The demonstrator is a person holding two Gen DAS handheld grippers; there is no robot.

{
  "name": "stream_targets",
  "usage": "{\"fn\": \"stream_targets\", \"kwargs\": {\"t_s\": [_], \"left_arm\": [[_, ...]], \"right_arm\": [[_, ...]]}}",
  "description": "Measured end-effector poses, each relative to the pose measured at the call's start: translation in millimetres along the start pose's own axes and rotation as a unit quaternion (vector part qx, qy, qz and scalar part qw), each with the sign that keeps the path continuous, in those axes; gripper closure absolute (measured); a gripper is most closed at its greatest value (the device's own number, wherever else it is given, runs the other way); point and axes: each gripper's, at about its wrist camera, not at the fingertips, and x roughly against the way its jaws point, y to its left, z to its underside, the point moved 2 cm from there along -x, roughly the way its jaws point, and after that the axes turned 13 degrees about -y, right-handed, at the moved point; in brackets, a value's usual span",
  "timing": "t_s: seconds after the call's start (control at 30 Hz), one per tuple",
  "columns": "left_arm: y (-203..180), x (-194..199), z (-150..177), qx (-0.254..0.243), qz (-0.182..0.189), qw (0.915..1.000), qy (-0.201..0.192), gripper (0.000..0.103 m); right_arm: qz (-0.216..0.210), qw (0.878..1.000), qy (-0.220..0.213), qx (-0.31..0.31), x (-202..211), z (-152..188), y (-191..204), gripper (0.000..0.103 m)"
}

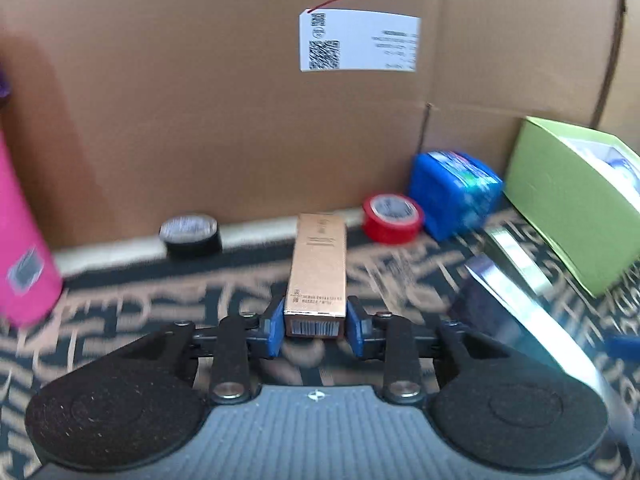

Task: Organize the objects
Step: 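Lift the copper box with the left tool while the right tool lifts the silver box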

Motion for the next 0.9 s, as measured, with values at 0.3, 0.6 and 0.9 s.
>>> {"fn": "stream_targets", "kwargs": {"t_s": [0.3,0.6,0.9], "left_arm": [[-22.2,85.9,38.7,0.034,0.013,0.9991,0.021,0.071],[-4.8,104.2,48.1,0.066,-0.015,0.9974,0.025,0.068],[-8.7,110.2,52.2,0.062,-0.013,0.9978,0.019,0.051]], "right_arm": [[-0.008,0.989,-0.021,0.143,31.2,10.0,42.5,0.081],[-0.038,0.994,-0.029,0.098,41.1,6.4,51.4,0.072],[0.036,0.999,0.002,0.038,-2.9,2.5,5.3,0.071]]}}
